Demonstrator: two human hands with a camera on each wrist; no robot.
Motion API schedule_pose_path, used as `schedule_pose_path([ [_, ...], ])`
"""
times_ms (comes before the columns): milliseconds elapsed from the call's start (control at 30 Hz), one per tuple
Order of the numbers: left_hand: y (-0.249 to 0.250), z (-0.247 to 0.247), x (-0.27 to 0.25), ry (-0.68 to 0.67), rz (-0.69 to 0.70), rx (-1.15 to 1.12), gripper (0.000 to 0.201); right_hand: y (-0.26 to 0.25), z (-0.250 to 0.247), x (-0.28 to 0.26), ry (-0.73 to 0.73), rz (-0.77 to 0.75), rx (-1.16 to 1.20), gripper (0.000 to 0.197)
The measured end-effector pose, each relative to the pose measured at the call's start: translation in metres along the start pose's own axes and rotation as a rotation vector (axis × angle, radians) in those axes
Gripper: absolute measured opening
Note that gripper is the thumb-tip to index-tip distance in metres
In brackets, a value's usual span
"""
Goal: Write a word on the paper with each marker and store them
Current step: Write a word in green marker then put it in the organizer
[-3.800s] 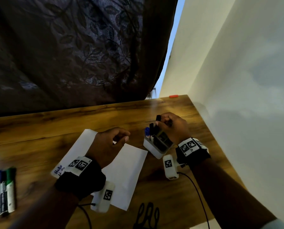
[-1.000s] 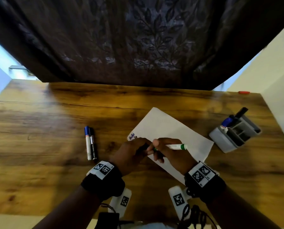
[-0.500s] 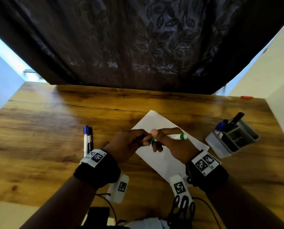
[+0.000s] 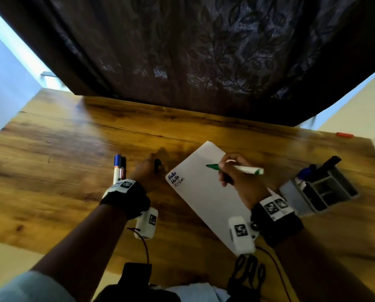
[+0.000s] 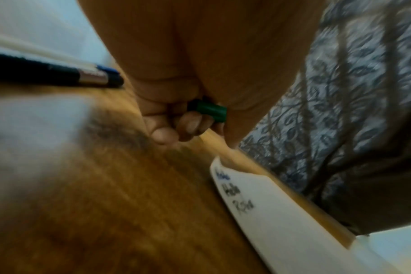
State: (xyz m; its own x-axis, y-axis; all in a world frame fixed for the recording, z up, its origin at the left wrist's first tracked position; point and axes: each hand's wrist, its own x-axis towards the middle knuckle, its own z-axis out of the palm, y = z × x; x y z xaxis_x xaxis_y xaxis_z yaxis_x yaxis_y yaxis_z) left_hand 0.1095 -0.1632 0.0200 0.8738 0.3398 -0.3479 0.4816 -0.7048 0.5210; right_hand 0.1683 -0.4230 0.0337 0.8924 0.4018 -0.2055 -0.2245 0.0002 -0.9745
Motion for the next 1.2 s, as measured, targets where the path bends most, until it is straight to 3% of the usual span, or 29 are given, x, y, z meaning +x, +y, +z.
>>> schedule_pose_path([
  [167,-0.003,0.011,0.020,-0.112,-0.119,0.007,0.062,0.036,0.043,0.018,-0.081,-0.043,-0.294,0.011],
  [267,-0.009,0.013,0.027,-0.124,-0.102,0.100,0.061,0.057,0.050,0.025,-0.100,-0.105,-0.400,0.011],
  [400,-0.018,0.020,0.031,-0.113,-0.090,0.059,0.056,0.074,0.051,0.025,-0.112,-0.177,-0.498,0.012],
  [833,-0.024,0.023,0.035,-0.110,-0.072,0.055,0.053,0.090,0.056,0.023,-0.087,-0.329,-0.512,0.014],
  [1200,-0.025,0.024,0.035,-0.106,-0.083,0.029,0.053,0.092,0.056,0.023,-0.059,-0.349,-0.516,0.014],
])
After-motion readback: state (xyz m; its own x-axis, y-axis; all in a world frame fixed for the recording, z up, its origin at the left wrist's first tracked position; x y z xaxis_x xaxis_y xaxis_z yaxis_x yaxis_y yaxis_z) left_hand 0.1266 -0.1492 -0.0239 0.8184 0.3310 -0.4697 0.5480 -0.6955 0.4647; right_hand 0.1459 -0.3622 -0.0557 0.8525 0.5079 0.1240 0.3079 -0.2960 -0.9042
